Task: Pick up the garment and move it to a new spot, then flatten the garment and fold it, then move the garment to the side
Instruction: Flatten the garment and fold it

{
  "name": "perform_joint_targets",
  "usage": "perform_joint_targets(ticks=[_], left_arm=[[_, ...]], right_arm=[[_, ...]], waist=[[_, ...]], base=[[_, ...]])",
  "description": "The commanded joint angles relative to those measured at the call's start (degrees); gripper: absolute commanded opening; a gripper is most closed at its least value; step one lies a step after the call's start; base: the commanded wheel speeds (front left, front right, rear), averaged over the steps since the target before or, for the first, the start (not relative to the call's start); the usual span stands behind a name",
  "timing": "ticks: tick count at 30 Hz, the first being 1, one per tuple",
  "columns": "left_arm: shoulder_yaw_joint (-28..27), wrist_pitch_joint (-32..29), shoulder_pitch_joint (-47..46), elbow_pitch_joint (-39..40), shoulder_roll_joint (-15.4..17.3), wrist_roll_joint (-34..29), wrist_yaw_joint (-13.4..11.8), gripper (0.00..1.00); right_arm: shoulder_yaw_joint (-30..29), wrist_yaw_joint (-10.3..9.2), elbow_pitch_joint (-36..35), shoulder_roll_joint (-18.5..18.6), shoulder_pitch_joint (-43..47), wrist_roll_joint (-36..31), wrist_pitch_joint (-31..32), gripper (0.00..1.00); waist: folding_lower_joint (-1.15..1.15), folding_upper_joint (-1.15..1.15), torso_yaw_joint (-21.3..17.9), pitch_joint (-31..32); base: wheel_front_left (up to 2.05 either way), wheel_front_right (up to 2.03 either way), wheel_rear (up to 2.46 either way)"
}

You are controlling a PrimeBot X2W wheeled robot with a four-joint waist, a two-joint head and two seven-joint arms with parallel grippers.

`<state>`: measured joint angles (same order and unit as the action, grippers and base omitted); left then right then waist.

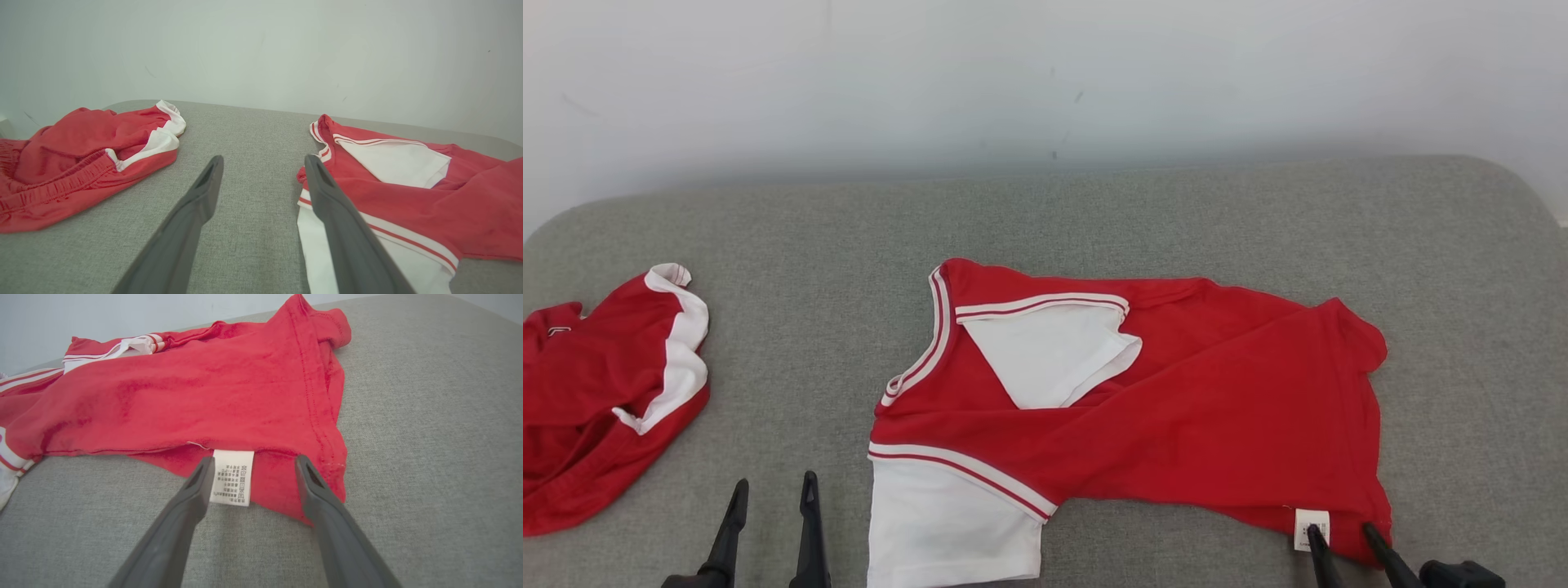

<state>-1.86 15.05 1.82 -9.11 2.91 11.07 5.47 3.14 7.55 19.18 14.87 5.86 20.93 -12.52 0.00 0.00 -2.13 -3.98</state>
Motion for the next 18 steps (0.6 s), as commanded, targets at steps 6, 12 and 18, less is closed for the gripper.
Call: perform_joint_targets(ticks=[6,12,18], left_arm=[[0.4,0.2,-0.4,0.0,0.0,0.0,-0.1,1.0],[0.5,0.2,-0.4,-0.3,0.0,-0.1,-0.3,1.0],[0.6,0.2,0.5,-0.4,0.0,0.1,-0.4,1.0]], right_arm=[[0.8,-0.13,3.3,-1.6,-2.7,-1.6,2.3,1.0],[1.7,-0.13,7.3,-2.6,-5.4,-1.7,1.4,0.0],[2.4,-0.13,7.1,-2.1,-4.4,-0.8,-0.9,0.0]], waist=[[0.0,0.0,0.8,-0.2],[0.0,0.0,1.6,-0.1],[0.0,0.0,1.4,0.9]], base=[[0.0,0.0,0.0],[0.0,0.0,0.0],[0.0,0.0,0.0]])
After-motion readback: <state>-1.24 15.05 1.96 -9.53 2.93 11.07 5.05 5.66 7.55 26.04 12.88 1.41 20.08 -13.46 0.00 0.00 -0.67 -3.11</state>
